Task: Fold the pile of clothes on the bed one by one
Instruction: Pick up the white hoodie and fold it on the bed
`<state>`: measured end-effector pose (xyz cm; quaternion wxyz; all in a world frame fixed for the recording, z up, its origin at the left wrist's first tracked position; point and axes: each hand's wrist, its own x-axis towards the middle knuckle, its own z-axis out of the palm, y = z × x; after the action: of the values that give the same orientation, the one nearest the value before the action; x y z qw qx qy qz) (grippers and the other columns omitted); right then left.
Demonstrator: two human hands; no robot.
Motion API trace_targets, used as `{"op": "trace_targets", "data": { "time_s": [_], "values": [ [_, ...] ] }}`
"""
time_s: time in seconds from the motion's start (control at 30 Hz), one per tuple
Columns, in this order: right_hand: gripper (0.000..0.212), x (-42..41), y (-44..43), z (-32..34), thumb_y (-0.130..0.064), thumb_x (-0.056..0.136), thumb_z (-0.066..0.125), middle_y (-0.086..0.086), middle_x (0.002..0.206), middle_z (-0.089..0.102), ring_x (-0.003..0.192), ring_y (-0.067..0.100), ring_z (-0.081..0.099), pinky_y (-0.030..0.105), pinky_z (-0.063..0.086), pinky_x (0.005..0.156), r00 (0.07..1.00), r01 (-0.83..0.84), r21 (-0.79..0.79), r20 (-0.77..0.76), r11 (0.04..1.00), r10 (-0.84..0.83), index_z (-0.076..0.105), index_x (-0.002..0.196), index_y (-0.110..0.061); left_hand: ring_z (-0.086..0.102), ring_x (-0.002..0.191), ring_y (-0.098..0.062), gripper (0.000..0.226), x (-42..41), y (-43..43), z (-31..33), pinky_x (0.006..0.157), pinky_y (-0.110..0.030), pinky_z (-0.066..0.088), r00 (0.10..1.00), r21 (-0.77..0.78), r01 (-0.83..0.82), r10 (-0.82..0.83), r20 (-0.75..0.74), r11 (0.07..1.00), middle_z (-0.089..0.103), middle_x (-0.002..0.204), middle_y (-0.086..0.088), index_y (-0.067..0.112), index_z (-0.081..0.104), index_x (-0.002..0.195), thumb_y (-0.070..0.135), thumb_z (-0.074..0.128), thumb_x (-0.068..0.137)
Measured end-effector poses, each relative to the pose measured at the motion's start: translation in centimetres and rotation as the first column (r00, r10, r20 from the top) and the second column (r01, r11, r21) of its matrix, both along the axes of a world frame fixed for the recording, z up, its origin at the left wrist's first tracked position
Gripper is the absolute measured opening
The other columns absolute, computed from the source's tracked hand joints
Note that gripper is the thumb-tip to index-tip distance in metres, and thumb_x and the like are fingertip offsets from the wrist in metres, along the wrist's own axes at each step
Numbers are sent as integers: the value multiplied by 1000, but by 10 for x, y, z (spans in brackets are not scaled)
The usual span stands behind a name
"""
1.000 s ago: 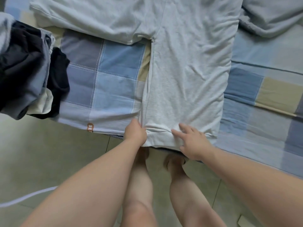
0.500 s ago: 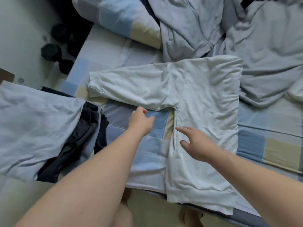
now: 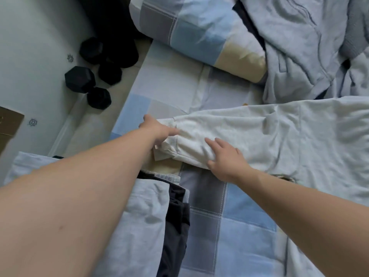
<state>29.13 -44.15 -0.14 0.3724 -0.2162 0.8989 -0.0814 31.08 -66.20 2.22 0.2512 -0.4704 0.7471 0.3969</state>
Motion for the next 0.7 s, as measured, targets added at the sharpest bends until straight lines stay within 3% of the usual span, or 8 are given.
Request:
{"op": "trace_targets", "data": {
  "time_s": [0.07,0.17,0.23,0.3,0.4,0.53,0.63,0.7],
  "values": [
    [71,-5,-14,-11,-28,96,51,3,162,18,149,24,20,45,19,120,998,-33,30,45,999,31,17,158,-33,44,133,-38,108,1,-2,-17,98,-37,42,999,-11,-31,32,16,999,32,152,-16,7,23,152,48,86,74],
    [74,-17,-22,-22,-30,96,55,3,168,5,154,21,10,43,16,123,983,-12,34,184,999,5,16,159,-32,48,131,-38,100,2,-4,-36,109,-42,41,998,-23,-65,65,-1,998,42,147,-17,6,28,148,43,86,75],
    [69,-24,-21,-20,-29,97,56,2,168,11,152,19,18,32,20,120,973,28,-4,227,1000,-26,25,158,-29,63,106,-33,80,3,-5,-41,94,-40,51,994,47,-105,106,-20,993,61,125,-15,3,44,138,35,86,77],
    [61,-28,-17,-12,-26,98,57,3,161,31,143,20,36,25,29,106,960,119,-65,262,991,-98,36,154,-25,63,77,-27,51,5,-4,-35,72,-33,51,992,85,-117,120,-38,990,66,100,-13,2,59,122,26,81,83],
    [64,-33,-6,3,-29,98,57,1,154,43,137,19,43,24,31,104,934,239,-98,297,966,-201,31,157,-31,62,101,-34,38,12,-6,-24,78,-32,43,987,-12,-144,142,-76,990,65,119,-12,5,60,125,23,68,93],
    [60,-52,5,9,-25,100,52,1,160,35,146,22,34,35,28,117,965,260,-189,8,947,-263,31,156,-25,58,116,-35,32,15,-11,-22,83,-32,39,990,-114,-98,86,-111,989,63,128,-11,12,60,129,20,60,98],
    [62,-88,7,-1,-27,100,47,-1,163,25,149,26,22,48,24,117,956,174,-10,-237,985,-171,25,157,-31,58,116,-35,29,12,-15,-32,84,-33,41,993,-180,-44,24,-112,983,63,128,-10,14,60,125,15,61,95],
    [60,-108,7,-11,-28,99,47,-3,161,28,150,24,19,53,16,119,970,88,135,-239,987,-53,26,155,-35,54,119,-35,36,8,-15,-36,89,-39,43,992,-266,31,-62,-109,963,56,132,-10,17,53,126,14,60,91]
  ]
}}
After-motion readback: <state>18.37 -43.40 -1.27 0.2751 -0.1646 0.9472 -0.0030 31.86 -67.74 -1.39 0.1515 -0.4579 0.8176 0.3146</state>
